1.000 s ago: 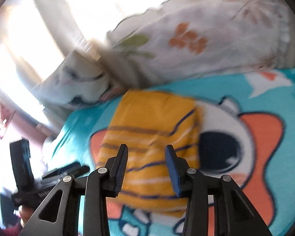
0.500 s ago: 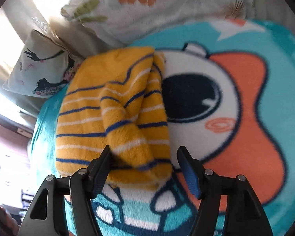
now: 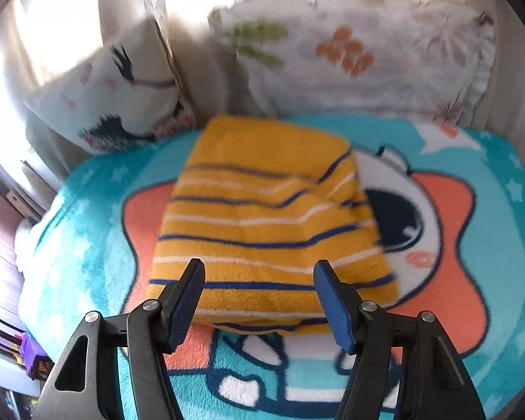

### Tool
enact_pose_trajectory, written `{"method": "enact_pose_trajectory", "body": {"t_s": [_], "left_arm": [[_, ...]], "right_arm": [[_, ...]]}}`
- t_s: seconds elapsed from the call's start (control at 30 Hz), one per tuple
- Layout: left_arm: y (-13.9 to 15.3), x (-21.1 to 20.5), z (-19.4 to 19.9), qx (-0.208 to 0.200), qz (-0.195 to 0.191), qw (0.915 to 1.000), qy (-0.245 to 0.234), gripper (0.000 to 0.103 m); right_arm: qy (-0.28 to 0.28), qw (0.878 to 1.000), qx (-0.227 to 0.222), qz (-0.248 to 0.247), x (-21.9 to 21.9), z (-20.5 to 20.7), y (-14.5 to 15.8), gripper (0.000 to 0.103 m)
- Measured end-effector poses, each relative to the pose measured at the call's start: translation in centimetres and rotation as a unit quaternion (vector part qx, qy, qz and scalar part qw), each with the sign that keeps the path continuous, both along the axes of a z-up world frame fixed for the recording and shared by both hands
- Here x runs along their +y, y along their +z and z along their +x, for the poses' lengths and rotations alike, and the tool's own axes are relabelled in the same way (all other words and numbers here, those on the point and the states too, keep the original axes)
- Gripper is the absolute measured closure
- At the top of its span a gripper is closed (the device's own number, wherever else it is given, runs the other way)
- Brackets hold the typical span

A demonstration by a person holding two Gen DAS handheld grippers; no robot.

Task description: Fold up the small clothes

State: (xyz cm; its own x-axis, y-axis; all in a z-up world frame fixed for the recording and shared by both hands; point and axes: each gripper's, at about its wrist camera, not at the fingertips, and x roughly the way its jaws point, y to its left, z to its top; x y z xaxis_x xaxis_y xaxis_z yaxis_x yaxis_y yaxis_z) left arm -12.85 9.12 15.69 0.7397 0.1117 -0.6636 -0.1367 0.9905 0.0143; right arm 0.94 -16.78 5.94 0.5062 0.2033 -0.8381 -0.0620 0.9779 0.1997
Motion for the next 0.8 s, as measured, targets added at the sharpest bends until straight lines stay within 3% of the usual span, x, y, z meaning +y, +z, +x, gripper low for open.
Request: {"method": "enact_pose_trajectory", "body": {"t_s": [0.07,0.2,0.37,0.53,0.7,0.8], "left_arm": [[0.4,1.4,-1.1,-0.016,0.012,0.9997,0.014,0.002],[1.4,4.5,-2.9,-0.048,0.031,0.9971,0.051,0.002],[2.4,7.7,-3.8,-0.076,0.014,0.9937,0.081,0.001],[2.7,8.4,-3.7,-0.107,0.013,0.9921,0.064,0.000],[1.1,7.1,-1.4,-0.042,-0.024,0.9988,-0.003,0.000],[-0.3,5.3,-0.1,-0.010,-0.028,0.9987,-0.043,0.000]], "right_arm": [[-0.006,0.999,0.032,-0.025,0.9,0.9,-2.0,0.033],[-0.001,0.997,0.036,-0.074,2.9,0.7,-1.8,0.032],[-0.005,0.996,0.044,-0.079,3.7,-0.9,-0.9,0.032],[-0.017,0.998,0.036,-0.045,4.6,-3.9,0.5,0.032],[-0.012,0.999,0.029,-0.042,6.6,-6.3,1.6,0.032],[-0.017,0.998,0.027,-0.062,7.3,-7.9,1.8,0.032]]}}
